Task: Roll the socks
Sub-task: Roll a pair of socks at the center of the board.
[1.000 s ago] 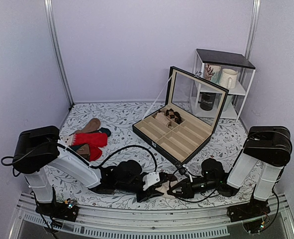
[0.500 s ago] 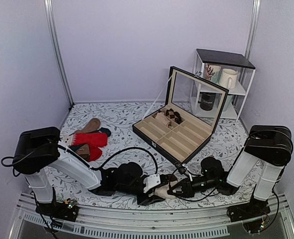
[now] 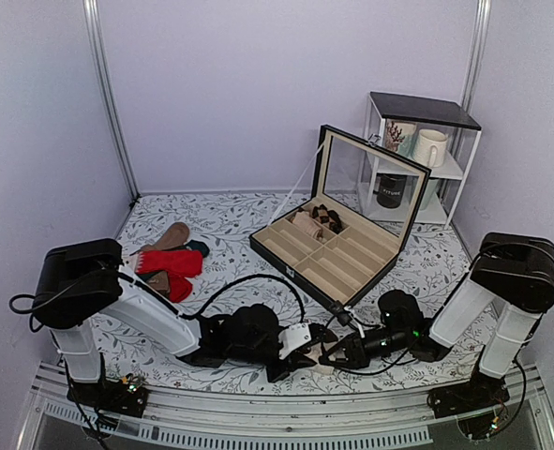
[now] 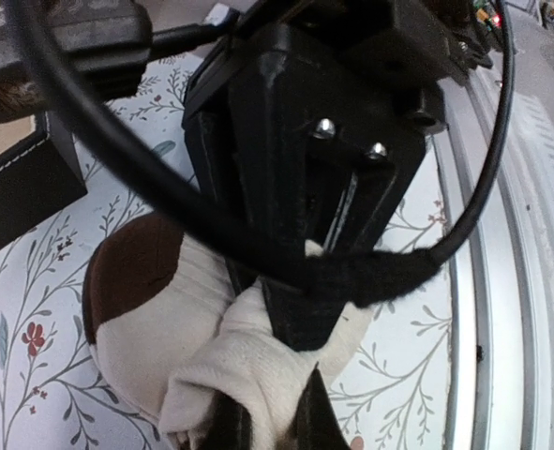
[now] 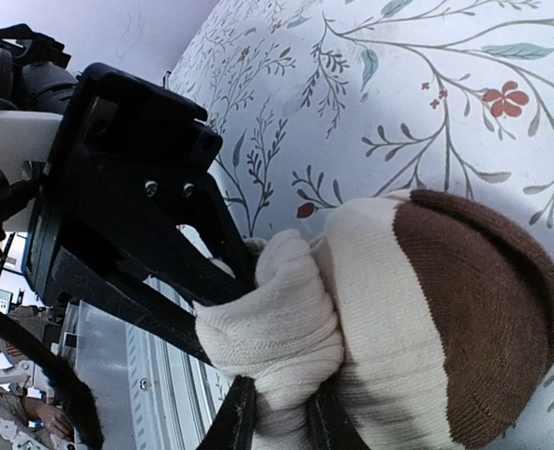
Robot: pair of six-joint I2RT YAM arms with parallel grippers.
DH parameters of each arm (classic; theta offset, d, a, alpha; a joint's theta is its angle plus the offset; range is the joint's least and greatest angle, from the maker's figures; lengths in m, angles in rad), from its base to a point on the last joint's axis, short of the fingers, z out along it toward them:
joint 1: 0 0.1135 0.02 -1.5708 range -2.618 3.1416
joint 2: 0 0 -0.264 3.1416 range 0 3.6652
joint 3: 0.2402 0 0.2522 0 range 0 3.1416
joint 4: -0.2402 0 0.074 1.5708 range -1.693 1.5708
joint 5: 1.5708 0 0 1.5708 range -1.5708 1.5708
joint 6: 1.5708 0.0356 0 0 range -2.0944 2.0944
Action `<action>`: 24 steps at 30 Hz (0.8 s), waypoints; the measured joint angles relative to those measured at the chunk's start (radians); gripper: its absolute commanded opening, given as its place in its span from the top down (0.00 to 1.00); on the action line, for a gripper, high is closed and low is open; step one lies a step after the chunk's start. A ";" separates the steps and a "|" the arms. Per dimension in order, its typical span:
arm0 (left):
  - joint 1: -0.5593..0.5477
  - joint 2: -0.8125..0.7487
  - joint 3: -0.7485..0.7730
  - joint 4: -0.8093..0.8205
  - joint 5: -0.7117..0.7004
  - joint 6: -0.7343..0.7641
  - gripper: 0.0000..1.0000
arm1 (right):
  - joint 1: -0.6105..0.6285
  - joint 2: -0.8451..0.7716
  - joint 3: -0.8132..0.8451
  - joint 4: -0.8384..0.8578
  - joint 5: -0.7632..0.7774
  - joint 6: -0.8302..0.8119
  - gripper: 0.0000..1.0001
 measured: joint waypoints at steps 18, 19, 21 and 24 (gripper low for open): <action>0.025 0.000 0.032 -0.066 0.081 -0.280 1.00 | -0.026 -0.190 0.076 -0.386 0.036 -0.137 0.57; 0.029 0.000 0.032 -0.063 0.096 -0.298 1.00 | -0.021 -0.216 0.072 -0.405 0.054 -0.143 0.56; 0.034 0.003 0.032 -0.061 0.132 -0.331 1.00 | -0.021 -0.294 0.054 -0.452 0.103 -0.179 0.55; 0.039 0.012 0.032 -0.058 0.175 -0.368 1.00 | -0.021 -0.452 0.007 -0.477 0.157 -0.240 0.46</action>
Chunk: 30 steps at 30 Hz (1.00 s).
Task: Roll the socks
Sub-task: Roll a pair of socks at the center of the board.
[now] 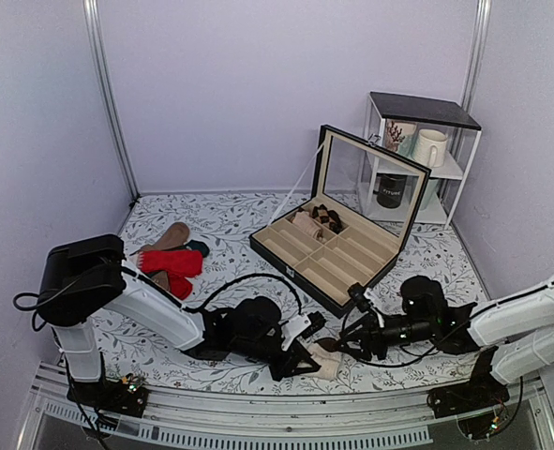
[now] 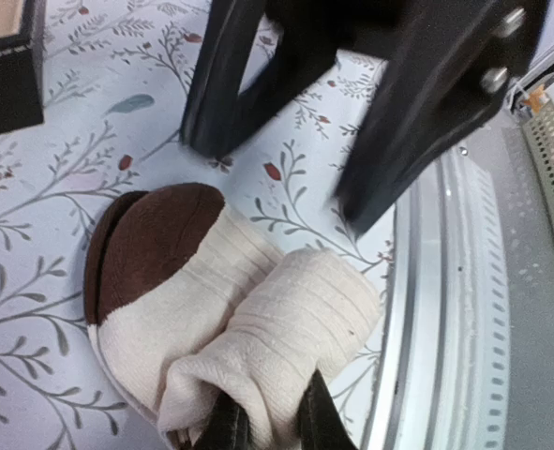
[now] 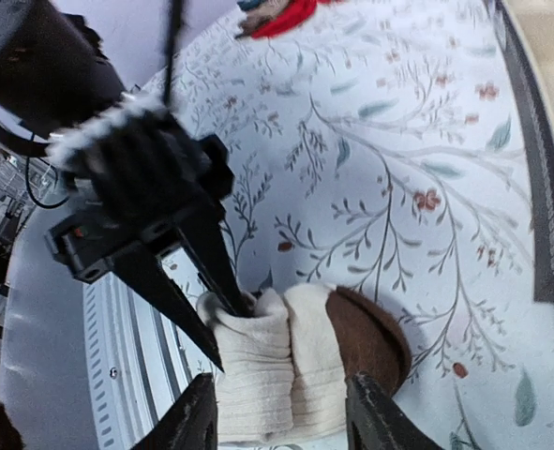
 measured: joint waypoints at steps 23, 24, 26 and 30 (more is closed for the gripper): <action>0.021 0.020 0.023 -0.018 0.090 -0.061 1.00 | 0.277 0.059 -0.163 0.331 0.303 -0.180 0.36; 0.021 0.020 0.023 -0.018 0.091 -0.061 1.00 | 0.288 0.082 -0.153 0.335 0.317 -0.185 0.35; 0.021 0.021 0.023 -0.018 0.092 -0.061 1.00 | 0.303 0.114 -0.138 0.336 0.337 -0.189 0.34; 0.021 0.022 0.025 -0.019 0.095 -0.061 1.00 | 0.314 0.153 -0.118 0.343 0.355 -0.192 0.38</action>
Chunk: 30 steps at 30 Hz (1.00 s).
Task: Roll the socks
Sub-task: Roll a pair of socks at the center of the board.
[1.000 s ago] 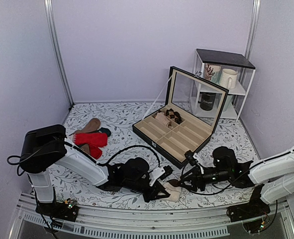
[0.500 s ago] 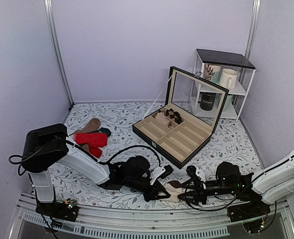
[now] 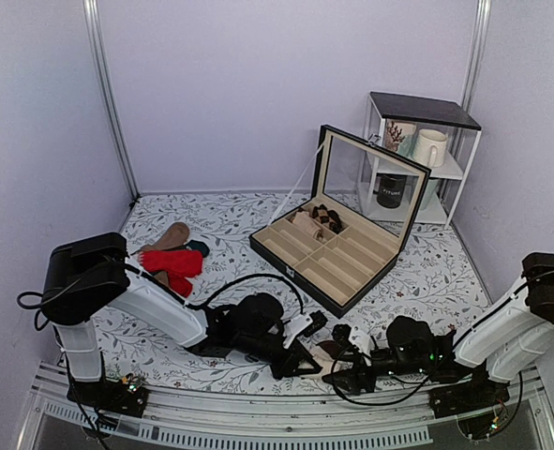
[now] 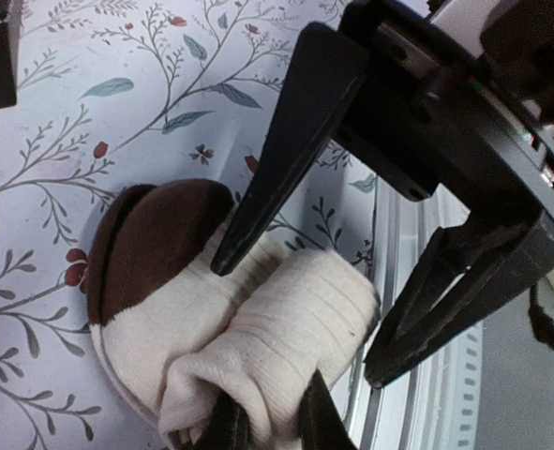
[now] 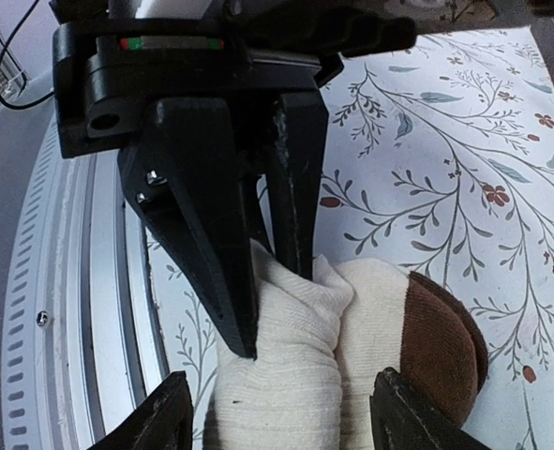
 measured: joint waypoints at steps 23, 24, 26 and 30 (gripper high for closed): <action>-0.017 -0.184 -0.048 -0.254 -0.223 0.108 0.34 | -0.022 0.106 0.031 0.066 -0.039 0.211 0.91; -0.020 -0.205 -0.073 -0.252 -0.237 0.128 0.33 | -0.034 0.118 0.031 0.079 -0.059 0.224 0.91; -0.028 -0.267 -0.140 -0.229 -0.271 0.172 0.33 | -0.055 0.140 0.032 0.101 -0.100 0.253 0.91; -0.062 -0.378 -0.246 -0.129 -0.325 0.276 0.33 | -0.092 0.188 0.034 0.148 -0.191 0.319 0.91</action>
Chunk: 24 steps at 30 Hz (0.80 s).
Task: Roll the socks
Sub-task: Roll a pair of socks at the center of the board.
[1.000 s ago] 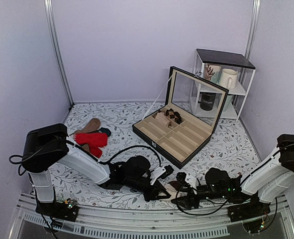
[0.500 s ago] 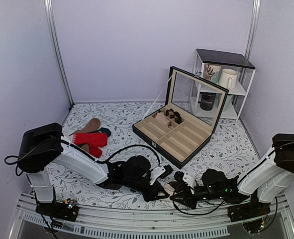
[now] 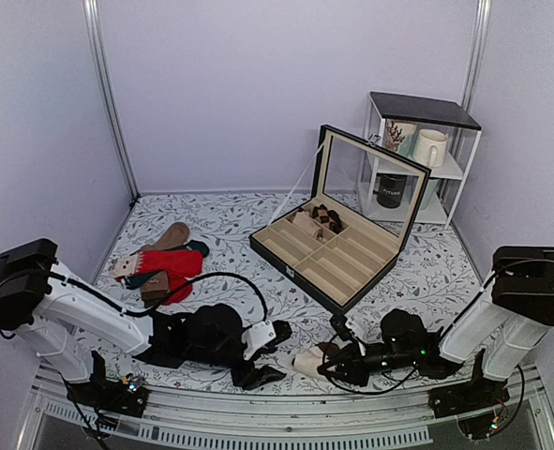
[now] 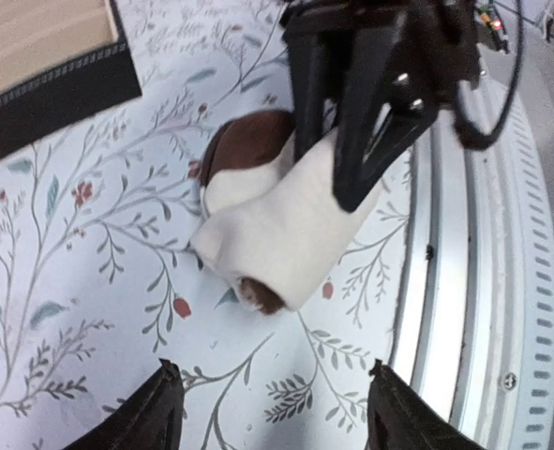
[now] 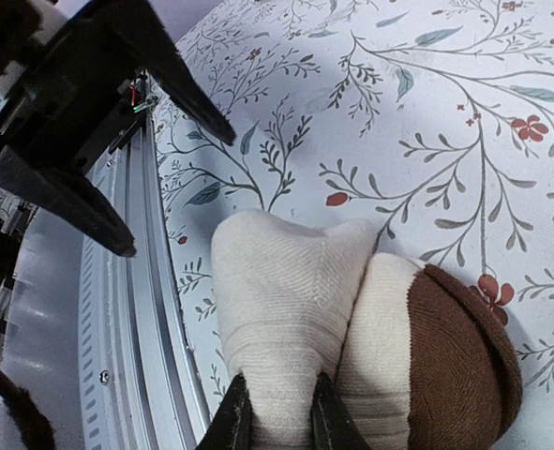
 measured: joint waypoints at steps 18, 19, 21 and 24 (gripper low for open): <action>-0.037 0.222 0.093 0.208 0.051 0.318 0.32 | -0.039 0.072 0.013 0.064 -0.126 0.161 0.91; -0.035 0.224 0.093 0.210 0.055 0.320 0.33 | -0.040 0.070 0.013 0.061 -0.127 0.161 0.91; -0.032 0.225 0.093 0.212 0.059 0.322 0.37 | -0.041 0.064 0.013 0.051 -0.129 0.161 0.91; -0.029 0.230 0.093 0.217 0.063 0.321 0.41 | -0.042 0.056 0.013 0.038 -0.134 0.161 0.91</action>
